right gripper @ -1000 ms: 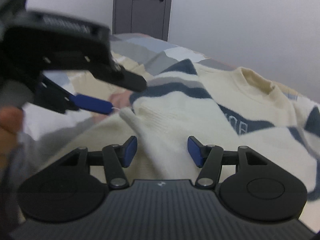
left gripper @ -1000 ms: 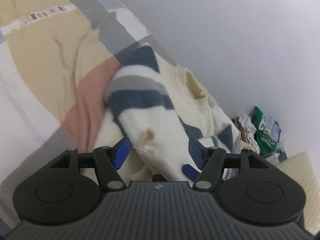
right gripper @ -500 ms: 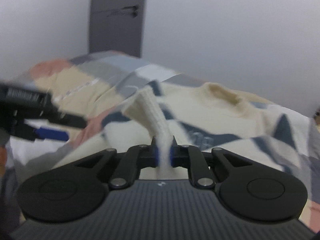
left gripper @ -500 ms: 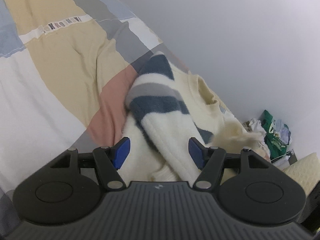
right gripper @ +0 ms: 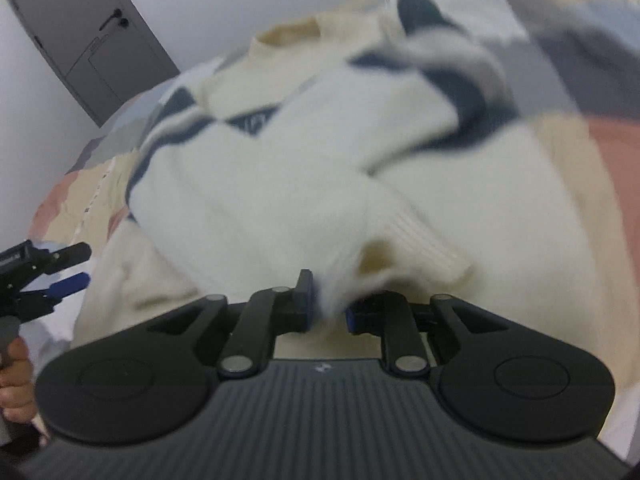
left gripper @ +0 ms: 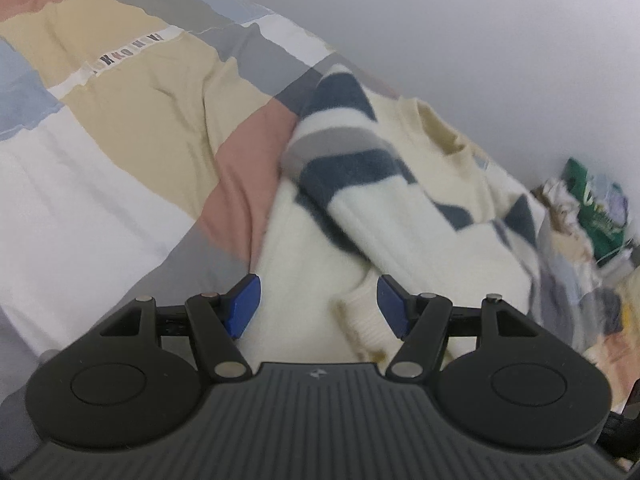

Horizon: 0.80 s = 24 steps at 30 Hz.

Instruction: Fold large clothes

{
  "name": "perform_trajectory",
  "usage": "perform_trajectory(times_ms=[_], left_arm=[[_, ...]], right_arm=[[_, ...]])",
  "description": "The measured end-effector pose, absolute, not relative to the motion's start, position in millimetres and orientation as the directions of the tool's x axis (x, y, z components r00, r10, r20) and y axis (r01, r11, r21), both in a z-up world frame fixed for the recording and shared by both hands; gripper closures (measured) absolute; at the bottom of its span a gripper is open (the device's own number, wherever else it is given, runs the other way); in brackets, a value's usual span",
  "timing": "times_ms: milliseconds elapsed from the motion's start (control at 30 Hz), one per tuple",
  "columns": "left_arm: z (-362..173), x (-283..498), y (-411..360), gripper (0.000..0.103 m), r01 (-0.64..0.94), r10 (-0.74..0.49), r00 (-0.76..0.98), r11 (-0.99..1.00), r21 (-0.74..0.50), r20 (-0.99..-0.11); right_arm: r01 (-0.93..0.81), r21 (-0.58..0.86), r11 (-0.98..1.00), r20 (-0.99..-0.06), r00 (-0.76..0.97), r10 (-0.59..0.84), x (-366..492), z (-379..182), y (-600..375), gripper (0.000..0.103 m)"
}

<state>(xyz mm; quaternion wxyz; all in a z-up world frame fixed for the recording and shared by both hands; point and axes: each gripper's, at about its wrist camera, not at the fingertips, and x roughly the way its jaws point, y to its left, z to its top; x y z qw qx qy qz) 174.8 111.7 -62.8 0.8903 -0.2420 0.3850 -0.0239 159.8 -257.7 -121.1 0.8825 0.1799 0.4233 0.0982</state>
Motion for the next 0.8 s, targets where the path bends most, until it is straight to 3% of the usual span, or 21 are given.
perform_trajectory(times_ms=[67,167,367,567,733,800], left_arm=[[-64,171,108,0.033,-0.149,-0.208,0.689,0.896,-0.417,-0.694],[-61,162,109,0.033,-0.183,-0.163,0.681,0.906,-0.381,-0.714],[-46,148,121,0.033,-0.218,-0.154,0.717,0.876,-0.43,-0.679],[-56,156,117,0.033,-0.223,-0.183,0.683,0.869,-0.441,-0.707],[-69,165,119,0.033,-0.223,-0.268,0.64,0.832,-0.508,-0.72],[-70,166,118,0.033,-0.226,-0.264,0.634,0.835,-0.501,-0.727]], right_arm=[[0.003,0.407,0.913,-0.716,0.622,0.317,154,-123,-263,0.068],[0.023,0.415,0.91,-0.713,0.629,0.31,147,-119,-269,0.035],[-0.047,0.386,0.921,-0.632,0.714,0.301,131,-95,-277,0.033],[-0.105,0.254,0.961,-0.518,0.824,0.227,122,-68,-271,0.033],[-0.194,0.423,0.885,-0.58,0.693,0.429,143,-87,-270,0.035],[-0.183,0.421,0.889,-0.617,0.66,0.428,150,-100,-263,0.035]])
